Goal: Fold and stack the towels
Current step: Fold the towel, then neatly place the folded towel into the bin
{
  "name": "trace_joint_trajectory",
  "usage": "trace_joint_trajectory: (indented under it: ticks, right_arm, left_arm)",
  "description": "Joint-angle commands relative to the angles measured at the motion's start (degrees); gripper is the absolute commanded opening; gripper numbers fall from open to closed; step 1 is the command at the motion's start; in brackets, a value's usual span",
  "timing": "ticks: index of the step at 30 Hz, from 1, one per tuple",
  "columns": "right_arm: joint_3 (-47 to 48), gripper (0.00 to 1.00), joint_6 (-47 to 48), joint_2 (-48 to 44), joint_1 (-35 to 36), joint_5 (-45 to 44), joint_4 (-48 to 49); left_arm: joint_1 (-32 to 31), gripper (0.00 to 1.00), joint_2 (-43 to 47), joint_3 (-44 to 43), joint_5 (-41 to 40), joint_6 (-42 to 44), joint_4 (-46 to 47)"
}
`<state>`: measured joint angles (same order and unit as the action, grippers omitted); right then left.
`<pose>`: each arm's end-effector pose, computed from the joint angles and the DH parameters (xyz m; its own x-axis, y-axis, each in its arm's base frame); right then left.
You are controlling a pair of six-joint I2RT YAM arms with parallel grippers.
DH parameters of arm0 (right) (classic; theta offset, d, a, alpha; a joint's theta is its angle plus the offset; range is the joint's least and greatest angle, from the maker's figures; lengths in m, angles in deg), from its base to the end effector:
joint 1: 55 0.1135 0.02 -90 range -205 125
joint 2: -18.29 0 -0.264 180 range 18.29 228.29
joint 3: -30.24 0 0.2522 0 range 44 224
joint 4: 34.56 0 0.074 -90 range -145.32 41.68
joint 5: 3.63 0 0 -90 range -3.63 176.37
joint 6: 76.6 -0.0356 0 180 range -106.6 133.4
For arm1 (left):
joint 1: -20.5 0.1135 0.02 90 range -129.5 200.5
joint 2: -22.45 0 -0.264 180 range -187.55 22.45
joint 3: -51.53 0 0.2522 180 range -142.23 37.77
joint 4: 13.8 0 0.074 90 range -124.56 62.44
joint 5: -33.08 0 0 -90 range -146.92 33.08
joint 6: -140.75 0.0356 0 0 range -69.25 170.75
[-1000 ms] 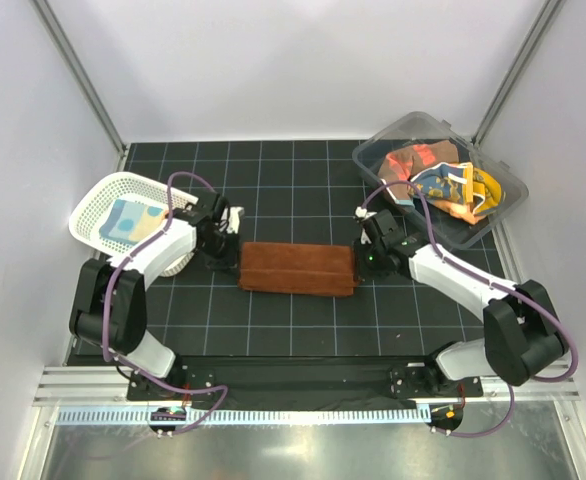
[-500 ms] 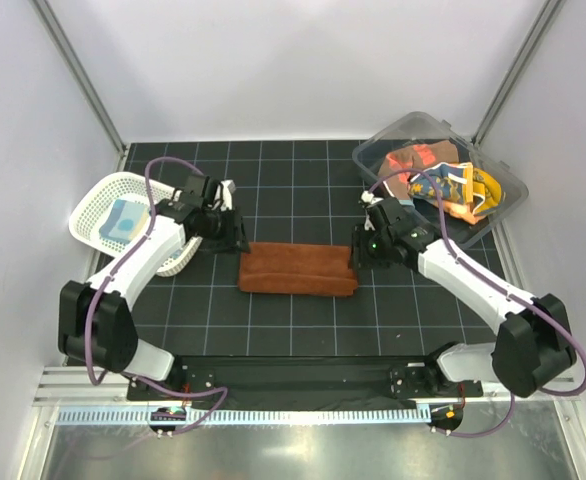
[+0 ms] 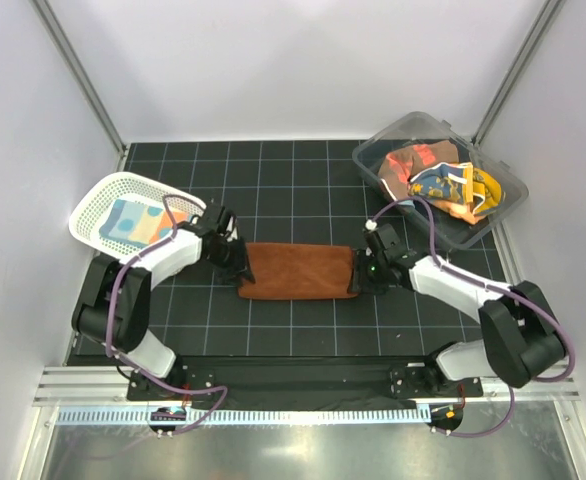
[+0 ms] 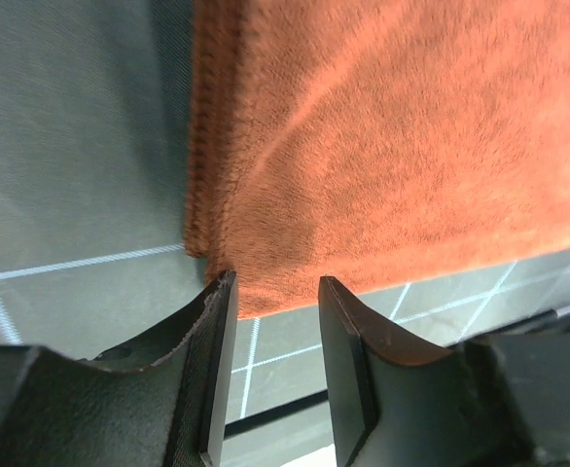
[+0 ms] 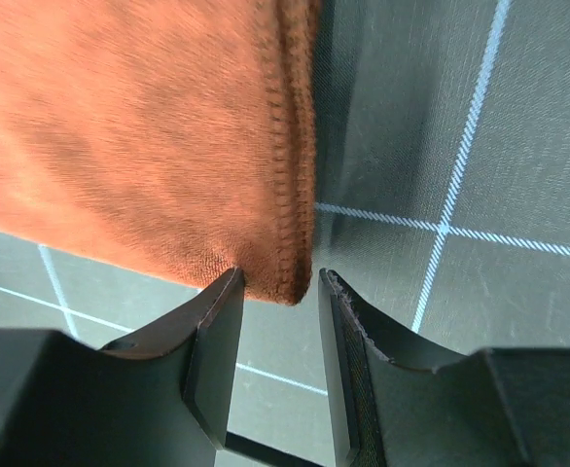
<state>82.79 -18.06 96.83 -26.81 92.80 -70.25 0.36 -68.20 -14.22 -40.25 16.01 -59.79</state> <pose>0.2151 0.1198 0.1654 -0.9313 0.0893 -0.3532 -0.0354 0.9427 0.3317 0.2661 -0.1085 0.1692 -0.9672 -0.2268 -0.1146 -0.1620 0.8979 -0.4093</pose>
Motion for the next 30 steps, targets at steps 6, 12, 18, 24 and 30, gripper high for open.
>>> trace_joint_trajectory:
  ticks: [6, 12, 18, 24, 30]
  right_arm:
    - [4.28, 0.45, -2.99, -8.84, 0.38, 0.33, 0.48]
    - [3.93, 0.45, -2.29, -4.38, 0.38, -0.81, 5.40]
    - [-3.35, 0.43, -5.62, -4.97, 0.55, -0.81, 9.53]
    - [-7.76, 0.43, -6.51, -7.08, 0.64, -1.95, 10.42]
    - [-4.87, 0.46, -5.98, -10.07, 0.64, -3.01, 5.07]
  left_arm:
    - [-0.16, 0.51, 5.49, -7.95, -10.43, -0.59, -5.22]
    - [-0.07, 0.55, -0.56, -8.66, -10.60, 2.22, -3.37]
    - [-0.16, 0.48, -4.35, -9.18, -9.72, 3.80, -2.31]
    - [-0.07, 0.17, -6.64, -12.08, -13.76, 5.03, -4.07]
    - [0.01, 0.49, -4.54, -14.11, -15.00, 5.47, -6.09]
